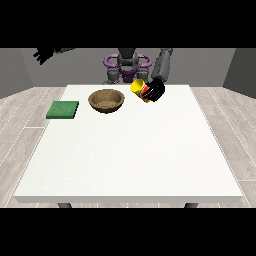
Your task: Pick the cup and pour the ball into the bowl, then pick the bowl and place it on the pad
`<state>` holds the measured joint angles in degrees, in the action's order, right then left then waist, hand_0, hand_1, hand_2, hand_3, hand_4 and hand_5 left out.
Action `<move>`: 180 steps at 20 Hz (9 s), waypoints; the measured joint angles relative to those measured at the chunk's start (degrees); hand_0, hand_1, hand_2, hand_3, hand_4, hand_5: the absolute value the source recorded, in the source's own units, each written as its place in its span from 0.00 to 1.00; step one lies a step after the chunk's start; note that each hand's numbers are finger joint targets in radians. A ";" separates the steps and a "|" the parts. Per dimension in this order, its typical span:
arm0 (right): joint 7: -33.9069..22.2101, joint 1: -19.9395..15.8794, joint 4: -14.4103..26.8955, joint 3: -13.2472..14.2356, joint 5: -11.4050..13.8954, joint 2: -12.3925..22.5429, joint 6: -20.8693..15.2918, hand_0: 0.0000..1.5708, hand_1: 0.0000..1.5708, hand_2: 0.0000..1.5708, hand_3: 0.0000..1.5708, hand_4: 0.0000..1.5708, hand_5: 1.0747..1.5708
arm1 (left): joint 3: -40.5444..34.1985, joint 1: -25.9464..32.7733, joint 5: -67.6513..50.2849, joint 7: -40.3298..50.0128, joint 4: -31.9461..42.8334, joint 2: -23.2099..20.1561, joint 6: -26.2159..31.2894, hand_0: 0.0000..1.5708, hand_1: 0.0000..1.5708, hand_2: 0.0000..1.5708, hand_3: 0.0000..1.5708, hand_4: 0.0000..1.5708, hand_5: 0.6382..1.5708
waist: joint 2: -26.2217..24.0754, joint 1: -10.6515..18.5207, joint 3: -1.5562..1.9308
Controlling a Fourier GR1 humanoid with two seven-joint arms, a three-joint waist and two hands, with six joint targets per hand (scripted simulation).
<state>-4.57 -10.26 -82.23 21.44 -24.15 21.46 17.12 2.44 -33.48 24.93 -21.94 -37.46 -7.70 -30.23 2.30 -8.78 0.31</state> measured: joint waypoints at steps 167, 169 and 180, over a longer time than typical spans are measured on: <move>4.16 -24.44 46.86 4.45 13.20 12.43 -24.81 0.80 0.80 0.86 0.58 0.07 0.92 | -36.79 3.09 -46.20 12.94 -15.30 -40.94 59.67 0.00 0.00 0.00 0.00 0.76 0.99 | 13.86 12.82 -0.32; 5.11 -25.14 47.68 4.49 13.70 13.50 -25.33 0.59 0.59 0.70 0.66 0.10 0.88 | -36.72 2.71 -46.67 13.41 -15.85 -41.22 59.59 0.00 0.00 0.00 0.00 0.76 1.00 | 14.37 13.19 -0.31; 4.05 -27.32 52.36 0.13 17.54 15.32 -21.35 0.00 0.00 0.00 0.00 0.00 0.62 | -34.00 1.99 -48.00 18.16 -21.55 -39.34 56.90 0.00 0.00 0.00 0.00 0.76 1.00 | 12.04 14.71 -0.26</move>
<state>-0.51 -37.58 -29.87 21.57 -6.61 36.77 -4.23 -31.56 -31.49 -23.07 -3.77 -59.00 -47.05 26.68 14.35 5.93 0.05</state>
